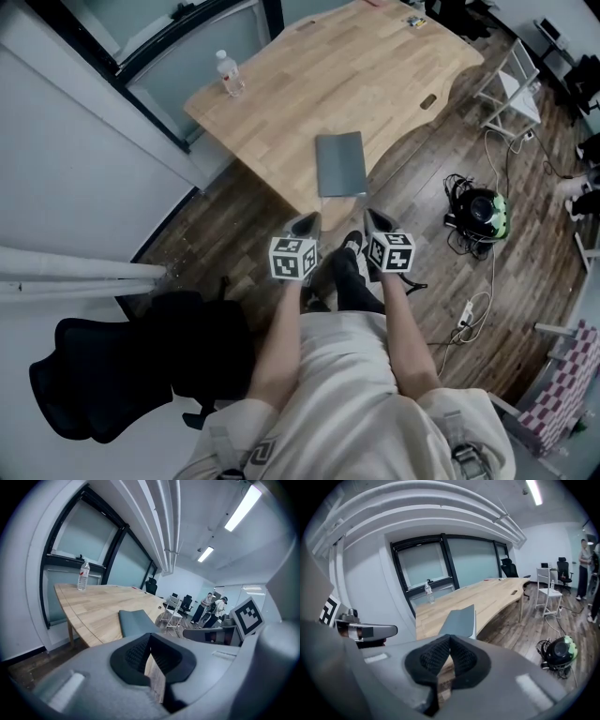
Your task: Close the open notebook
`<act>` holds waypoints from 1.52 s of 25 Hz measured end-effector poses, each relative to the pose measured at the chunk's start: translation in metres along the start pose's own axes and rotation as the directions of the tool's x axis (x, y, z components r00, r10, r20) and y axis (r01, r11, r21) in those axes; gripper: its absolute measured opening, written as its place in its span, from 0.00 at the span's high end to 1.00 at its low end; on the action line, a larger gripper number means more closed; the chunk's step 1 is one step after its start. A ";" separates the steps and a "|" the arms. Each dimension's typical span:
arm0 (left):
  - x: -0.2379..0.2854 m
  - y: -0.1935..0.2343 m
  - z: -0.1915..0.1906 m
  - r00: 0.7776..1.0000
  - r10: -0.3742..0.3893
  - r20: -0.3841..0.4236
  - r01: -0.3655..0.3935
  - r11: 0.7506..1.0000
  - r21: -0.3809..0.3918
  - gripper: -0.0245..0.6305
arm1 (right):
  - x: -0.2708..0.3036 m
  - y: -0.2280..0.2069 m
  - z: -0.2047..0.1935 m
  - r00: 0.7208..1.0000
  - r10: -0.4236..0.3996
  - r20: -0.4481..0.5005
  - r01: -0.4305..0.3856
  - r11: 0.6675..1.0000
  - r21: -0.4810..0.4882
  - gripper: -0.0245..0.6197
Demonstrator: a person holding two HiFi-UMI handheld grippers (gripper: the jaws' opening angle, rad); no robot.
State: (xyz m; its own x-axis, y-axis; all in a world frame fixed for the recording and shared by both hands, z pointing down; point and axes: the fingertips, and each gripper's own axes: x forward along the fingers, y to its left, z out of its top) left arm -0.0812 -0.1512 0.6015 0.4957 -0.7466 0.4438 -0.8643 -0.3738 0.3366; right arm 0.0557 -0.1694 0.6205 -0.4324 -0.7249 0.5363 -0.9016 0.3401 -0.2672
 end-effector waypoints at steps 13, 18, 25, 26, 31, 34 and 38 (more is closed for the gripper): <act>-0.001 -0.007 -0.001 1.000 0.000 0.007 0.000 1.000 0.027 0.95 | -0.012 -0.007 -0.003 1.000 -0.014 0.015 0.014 1.000 0.005 0.96; 0.000 -0.011 0.001 1.000 -0.009 0.007 0.008 0.999 0.038 0.95 | -0.015 -0.009 0.000 1.000 -0.020 0.022 0.020 1.000 0.001 0.96; 0.000 -0.011 0.004 1.000 -0.010 0.011 0.009 0.999 0.040 0.95 | -0.018 -0.009 0.003 0.999 -0.026 0.026 0.027 1.000 -0.003 0.96; -0.001 -0.011 0.004 1.000 -0.010 0.012 0.009 0.999 0.040 0.95 | -0.018 -0.009 0.003 0.999 -0.027 0.027 0.027 1.000 -0.003 0.96; -0.002 -0.014 0.005 1.000 -0.015 0.015 0.014 0.999 0.044 0.95 | -0.021 -0.007 0.004 0.999 -0.027 0.032 0.028 1.000 -0.012 0.96; -0.002 -0.014 0.003 1.000 -0.017 0.012 0.017 0.999 0.044 0.95 | -0.023 -0.007 0.002 0.999 -0.033 0.026 0.034 0.999 -0.036 0.96; -0.003 -0.017 0.001 1.000 -0.022 0.009 0.021 0.999 0.049 0.95 | -0.026 -0.009 -0.002 0.999 -0.039 0.026 0.040 0.999 -0.027 0.96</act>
State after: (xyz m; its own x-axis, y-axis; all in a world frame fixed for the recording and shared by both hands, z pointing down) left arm -0.0681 -0.1437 0.5939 0.5133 -0.7435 0.4285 -0.8568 -0.4160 0.3046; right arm 0.0756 -0.1520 0.6108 -0.3965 -0.7528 0.5255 -0.9180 0.3269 -0.2243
